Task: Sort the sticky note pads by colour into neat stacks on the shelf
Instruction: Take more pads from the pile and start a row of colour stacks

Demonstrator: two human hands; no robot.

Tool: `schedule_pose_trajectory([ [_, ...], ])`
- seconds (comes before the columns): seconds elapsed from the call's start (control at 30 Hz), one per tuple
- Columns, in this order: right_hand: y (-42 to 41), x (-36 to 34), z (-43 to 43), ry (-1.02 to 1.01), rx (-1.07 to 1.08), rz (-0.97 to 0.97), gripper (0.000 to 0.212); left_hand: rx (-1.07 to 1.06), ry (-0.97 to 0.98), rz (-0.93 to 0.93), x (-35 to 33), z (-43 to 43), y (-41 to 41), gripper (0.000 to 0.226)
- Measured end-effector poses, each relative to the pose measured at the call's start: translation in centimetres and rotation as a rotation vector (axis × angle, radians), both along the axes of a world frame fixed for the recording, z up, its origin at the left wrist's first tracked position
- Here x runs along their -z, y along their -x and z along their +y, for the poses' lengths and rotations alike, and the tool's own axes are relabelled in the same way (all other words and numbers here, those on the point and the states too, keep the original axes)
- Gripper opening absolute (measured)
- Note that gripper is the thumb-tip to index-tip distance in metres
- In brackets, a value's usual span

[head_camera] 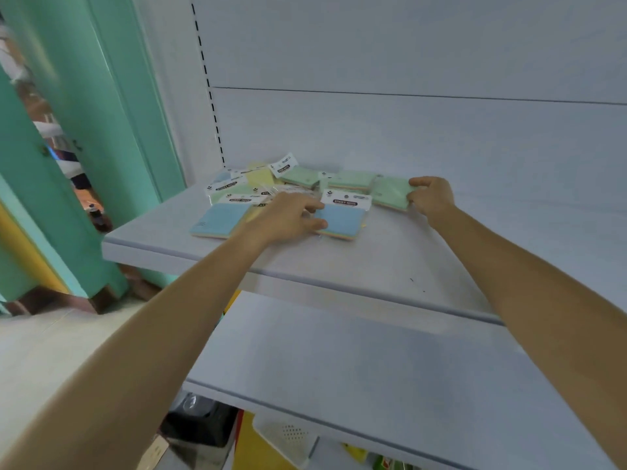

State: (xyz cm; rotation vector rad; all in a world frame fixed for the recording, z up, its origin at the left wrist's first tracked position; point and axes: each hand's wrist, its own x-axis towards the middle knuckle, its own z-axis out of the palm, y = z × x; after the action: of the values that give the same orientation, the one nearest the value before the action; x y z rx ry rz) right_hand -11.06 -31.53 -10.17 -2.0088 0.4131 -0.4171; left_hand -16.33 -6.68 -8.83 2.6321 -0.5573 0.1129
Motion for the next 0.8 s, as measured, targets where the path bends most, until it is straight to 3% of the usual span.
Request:
schedule_pose_trajectory([
  [0.1, 1.2, 0.4, -1.3, 0.007, 0.050, 0.005, 0.041, -0.018, 0.094, 0.040, -0.1, -0.5, 0.3, 0.038],
  [0.27, 4.2, 0.6, -2.6, -0.002, 0.003, 0.045, 0.041, -0.050, 0.047, 0.067, 0.1, -1.8, 0.6, 0.057],
  [0.4, 5.9, 0.6, -3.3, -0.060, -0.063, -0.009, 0.039, -0.057, 0.099, 0.103, -0.5, -2.3, 0.6, 0.059],
  [0.57, 7.6, 0.4, -4.5, -0.133, -0.116, -0.042, 0.038, -0.015, 0.348, 0.175, -1.1, -3.2, 0.6, 0.051],
  [0.7, 9.5, -0.2, -6.7, -0.212, -0.127, -0.016, 0.041, -0.075, 0.662, 0.378, -1.0, -6.0, 0.8, 0.039],
  [0.8, 11.5, -0.4, -9.8, -0.190, -0.109, 0.023, 0.043, -0.091, 0.759, 0.452, -0.3, -9.1, 1.0, 0.037],
])
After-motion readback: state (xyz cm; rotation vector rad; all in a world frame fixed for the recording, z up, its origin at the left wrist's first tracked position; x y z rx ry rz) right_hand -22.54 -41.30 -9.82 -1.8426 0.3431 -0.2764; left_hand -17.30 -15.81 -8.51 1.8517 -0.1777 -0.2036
